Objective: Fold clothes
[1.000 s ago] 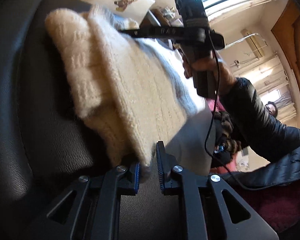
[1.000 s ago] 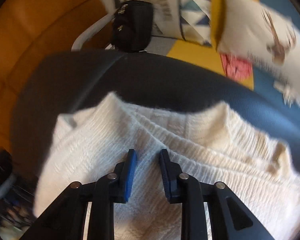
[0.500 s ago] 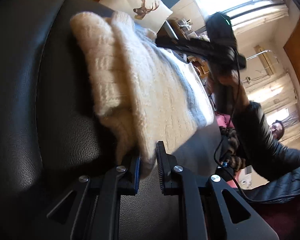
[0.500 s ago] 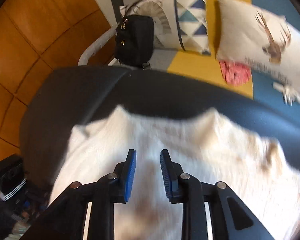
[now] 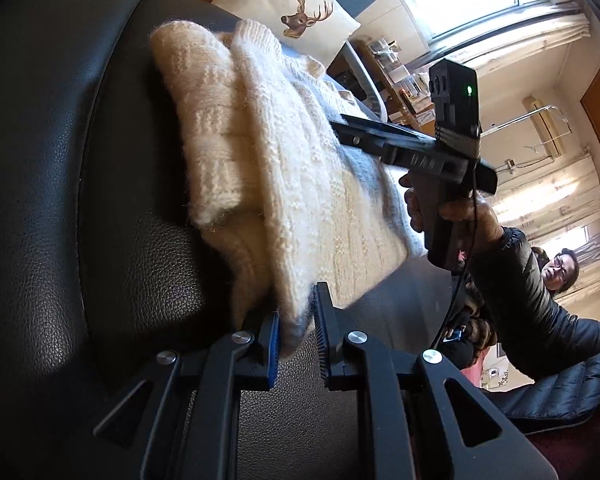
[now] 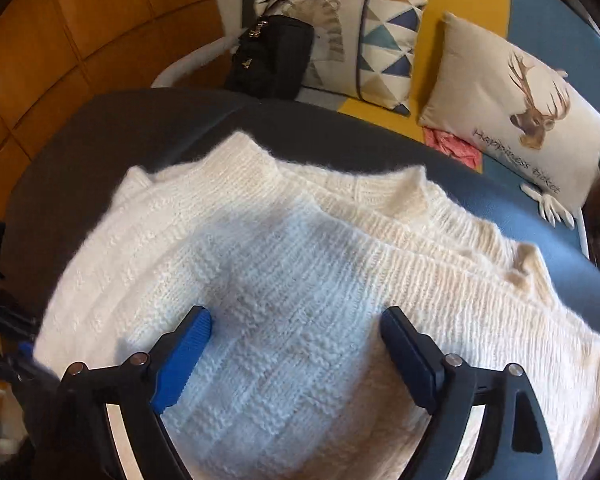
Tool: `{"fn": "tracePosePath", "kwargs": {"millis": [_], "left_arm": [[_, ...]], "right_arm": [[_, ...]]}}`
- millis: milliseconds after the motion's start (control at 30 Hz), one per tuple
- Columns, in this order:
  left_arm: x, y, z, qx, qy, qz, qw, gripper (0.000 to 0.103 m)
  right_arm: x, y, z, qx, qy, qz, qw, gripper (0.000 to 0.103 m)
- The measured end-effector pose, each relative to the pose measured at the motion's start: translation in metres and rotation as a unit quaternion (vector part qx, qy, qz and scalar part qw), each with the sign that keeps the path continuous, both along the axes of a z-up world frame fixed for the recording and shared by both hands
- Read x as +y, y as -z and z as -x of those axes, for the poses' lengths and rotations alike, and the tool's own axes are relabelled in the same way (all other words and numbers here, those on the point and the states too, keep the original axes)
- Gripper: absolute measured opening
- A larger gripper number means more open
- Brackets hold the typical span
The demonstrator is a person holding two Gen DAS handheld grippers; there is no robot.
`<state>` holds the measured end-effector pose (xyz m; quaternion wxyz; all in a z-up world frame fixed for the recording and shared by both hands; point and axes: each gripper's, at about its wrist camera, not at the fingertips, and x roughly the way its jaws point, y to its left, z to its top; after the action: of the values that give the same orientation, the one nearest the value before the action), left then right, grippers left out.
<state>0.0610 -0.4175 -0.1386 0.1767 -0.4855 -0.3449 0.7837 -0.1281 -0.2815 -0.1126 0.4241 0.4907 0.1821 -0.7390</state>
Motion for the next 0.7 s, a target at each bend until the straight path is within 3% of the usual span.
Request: {"fn": "tracePosePath", "kwargs": {"millis": [133, 200, 300, 333, 400, 533, 700], "left_arm": [[0.002, 0.002, 0.003, 0.000, 0.002, 0.002, 1.0000, 0.016], [0.002, 0.002, 0.005, 0.000, 0.001, 0.001, 1.0000, 0.016], [-0.002, 0.003, 0.002, 0.000, -0.003, -0.003, 1.0000, 0.017], [-0.003, 0.003, 0.000, 0.001, -0.003, -0.001, 1.0000, 0.017], [-0.004, 0.003, -0.003, 0.003, -0.004, 0.001, 1.0000, 0.017], [-0.007, 0.000, -0.009, 0.006, -0.002, 0.011, 0.9999, 0.017], [-0.008, 0.000, -0.008, 0.004, -0.011, 0.018, 0.9998, 0.017]], "right_arm": [[0.015, -0.001, 0.021, -0.077, 0.038, 0.058, 0.995, 0.090], [0.017, -0.001, 0.023, -0.074, 0.041, 0.056, 0.995, 0.079], [0.014, -0.003, 0.018, -0.027, 0.046, 0.028, 0.998, 0.046], [0.014, -0.005, 0.017, -0.021, 0.048, 0.029, 0.998, 0.026], [0.012, -0.008, 0.014, -0.007, 0.048, 0.025, 0.999, 0.012], [0.009, -0.019, 0.013, 0.006, 0.045, 0.034, 0.998, 0.005], [0.008, -0.039, 0.023, 0.027, 0.052, 0.050, 0.997, 0.004]]}}
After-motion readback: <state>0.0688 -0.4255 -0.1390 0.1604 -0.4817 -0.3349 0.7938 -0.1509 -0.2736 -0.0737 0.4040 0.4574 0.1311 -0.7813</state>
